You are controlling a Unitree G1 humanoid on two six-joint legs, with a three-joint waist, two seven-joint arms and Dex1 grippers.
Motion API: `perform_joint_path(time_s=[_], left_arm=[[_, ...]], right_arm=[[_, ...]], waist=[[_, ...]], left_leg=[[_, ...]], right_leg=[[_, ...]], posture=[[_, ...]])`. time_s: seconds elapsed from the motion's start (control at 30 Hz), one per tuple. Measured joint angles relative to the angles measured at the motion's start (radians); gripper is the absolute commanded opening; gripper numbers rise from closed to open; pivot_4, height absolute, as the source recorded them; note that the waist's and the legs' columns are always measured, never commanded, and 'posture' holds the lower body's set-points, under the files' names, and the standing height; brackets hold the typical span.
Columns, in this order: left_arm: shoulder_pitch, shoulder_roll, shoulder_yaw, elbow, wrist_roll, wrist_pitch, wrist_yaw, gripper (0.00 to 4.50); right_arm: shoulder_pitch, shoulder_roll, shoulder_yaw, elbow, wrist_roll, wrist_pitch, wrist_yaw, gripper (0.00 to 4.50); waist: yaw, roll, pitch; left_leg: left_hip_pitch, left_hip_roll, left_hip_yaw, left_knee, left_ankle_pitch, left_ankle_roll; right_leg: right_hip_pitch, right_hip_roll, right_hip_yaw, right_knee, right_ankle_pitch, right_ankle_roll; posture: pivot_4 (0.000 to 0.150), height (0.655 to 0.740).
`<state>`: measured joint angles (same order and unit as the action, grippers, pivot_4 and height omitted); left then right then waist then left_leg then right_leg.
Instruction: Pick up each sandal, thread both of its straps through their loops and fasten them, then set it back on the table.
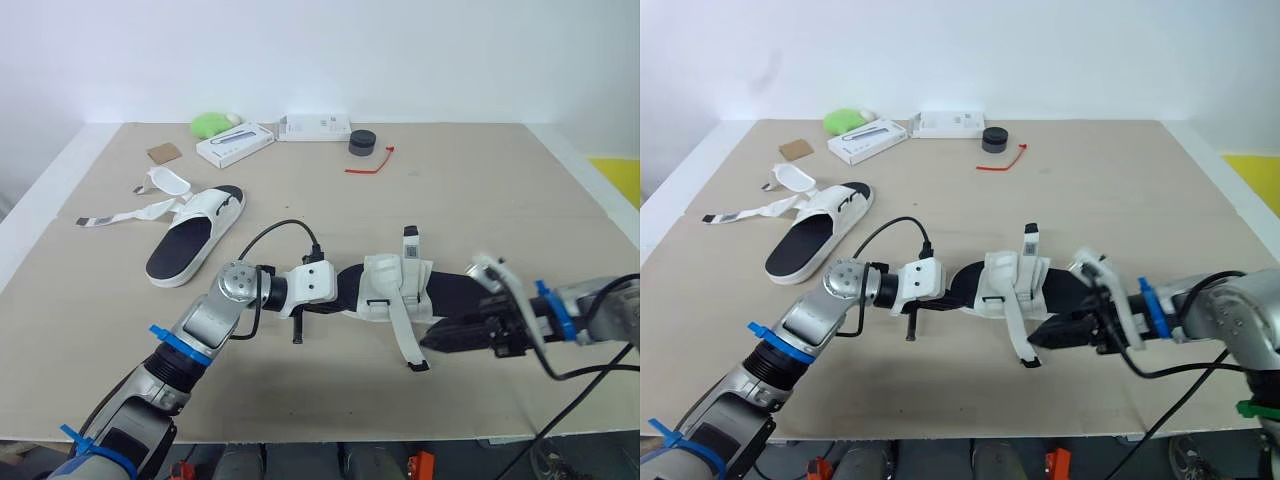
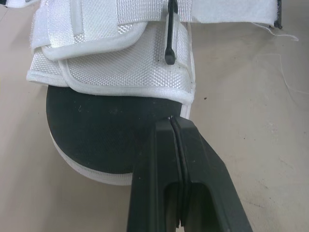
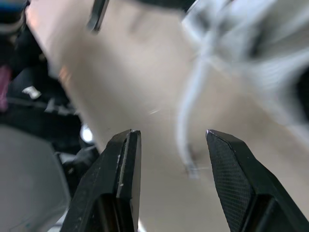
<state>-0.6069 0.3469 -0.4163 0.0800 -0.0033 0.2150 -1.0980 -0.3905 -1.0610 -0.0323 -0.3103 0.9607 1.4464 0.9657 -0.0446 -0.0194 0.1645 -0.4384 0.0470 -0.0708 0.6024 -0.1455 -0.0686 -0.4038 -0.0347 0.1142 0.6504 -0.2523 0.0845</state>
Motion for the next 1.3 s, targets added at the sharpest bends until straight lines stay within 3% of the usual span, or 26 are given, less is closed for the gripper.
perform_joint_path(time_s=[0.3,0.4,0.5,0.53,0.77,0.9,1.3], left_arm=[[-0.001,-0.008,0.001,0.012,0.002,-0.002,0.0,0.0],[-0.001,-0.011,0.001,0.014,0.002,-0.002,0.0,0.0],[-0.002,-0.014,0.002,0.016,0.001,-0.001,0.0,0.0],[-0.005,-0.013,0.003,0.016,0.0,0.001,-0.001,0.0],[-0.065,-0.021,0.004,0.015,-0.043,0.066,-0.031,0.0],[-0.122,-0.022,0.006,0.037,-0.058,0.066,-0.046,0.0],[-0.187,-0.033,0.014,0.31,-0.023,-0.104,-0.052,0.0]], right_arm=[[-0.063,0.098,0.06,0.003,-0.008,0.037,-0.072,2.36],[-0.081,0.128,0.086,0.019,-0.027,0.038,-0.093,1.57],[-0.094,0.145,0.11,0.029,-0.045,0.037,-0.102,0.11],[-0.094,0.144,0.11,0.031,-0.049,0.034,-0.098,0.05],[-0.107,0.109,0.109,0.031,-0.047,0.012,-0.039,0.05],[-0.15,0.15,0.062,0.111,-0.03,0.027,-0.036,0.05],[-0.232,0.23,-0.091,0.25,0.015,0.087,-0.074,0.05]], waist=[[0.001,0.0,0.0],[0.001,0.0,0.0],[0.002,0.0,0.0],[0.002,0.0,0.0],[-0.001,-0.001,0.001],[-0.004,-0.001,0.002],[-0.002,0.001,0.003]], left_leg=[[0.0,0.0,0.0,0.001,0.0,0.0],[0.0,0.0,0.0,0.001,0.0,0.0],[0.0,0.0,0.0,0.001,0.0,0.0],[0.0,0.0,0.0,0.001,0.0,0.0],[0.0,0.0,0.0,0.0,0.0,0.0],[0.0,0.0,0.0,0.0,0.0,0.0],[-0.001,0.0,0.0,-0.001,0.0,0.0]], right_leg=[[0.0,0.0,0.0,0.0,0.001,0.0],[0.0,0.0,0.0,0.0,0.001,0.0],[0.0,0.0,0.0,0.0,0.001,0.0],[0.0,0.0,0.0,0.0,0.001,0.0],[0.0,0.0,0.0,0.0,0.001,0.0],[-0.001,0.001,0.0,0.0,0.001,0.0],[-0.002,0.001,0.0,0.0,0.003,0.004]], posture=[[0.15,0.74],[0.15,0.74],[0.15,0.74],[0.15,0.74],[0.15,0.74],[0.15,0.74],[0.15,0.74]])
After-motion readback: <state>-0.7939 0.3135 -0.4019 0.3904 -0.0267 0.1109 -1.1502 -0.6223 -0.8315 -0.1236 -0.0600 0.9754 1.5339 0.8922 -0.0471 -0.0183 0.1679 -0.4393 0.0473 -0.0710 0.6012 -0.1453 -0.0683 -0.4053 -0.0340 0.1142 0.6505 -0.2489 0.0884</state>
